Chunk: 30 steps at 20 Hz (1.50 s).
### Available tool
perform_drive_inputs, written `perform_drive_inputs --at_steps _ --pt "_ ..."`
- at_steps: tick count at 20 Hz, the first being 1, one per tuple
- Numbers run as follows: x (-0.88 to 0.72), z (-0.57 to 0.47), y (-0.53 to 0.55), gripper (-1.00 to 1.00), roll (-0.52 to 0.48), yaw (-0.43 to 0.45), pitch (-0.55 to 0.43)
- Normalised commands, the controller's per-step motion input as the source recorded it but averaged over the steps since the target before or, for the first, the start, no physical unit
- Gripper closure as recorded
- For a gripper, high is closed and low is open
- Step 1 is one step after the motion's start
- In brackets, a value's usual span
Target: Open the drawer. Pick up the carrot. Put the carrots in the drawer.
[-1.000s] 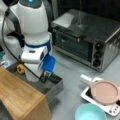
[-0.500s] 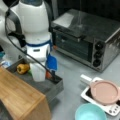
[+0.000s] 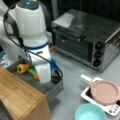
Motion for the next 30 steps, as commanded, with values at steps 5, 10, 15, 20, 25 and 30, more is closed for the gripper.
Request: perform_drive_inputs --at_steps 5,10,15,20,25,30 --pt "-0.01 -0.19 0.19 1.0 0.185 0.351 -0.122" --pt "0.05 -0.13 0.1 1.0 0.311 0.448 -0.096" --pt "0.03 -0.03 -0.04 1.0 0.311 0.262 0.028" --pt "-0.01 0.06 -0.14 1.0 0.309 0.111 0.089" --pt "0.01 0.15 -0.15 1.0 0.256 0.109 0.115" --pt "0.04 0.19 -0.1 1.0 0.19 0.063 0.084"
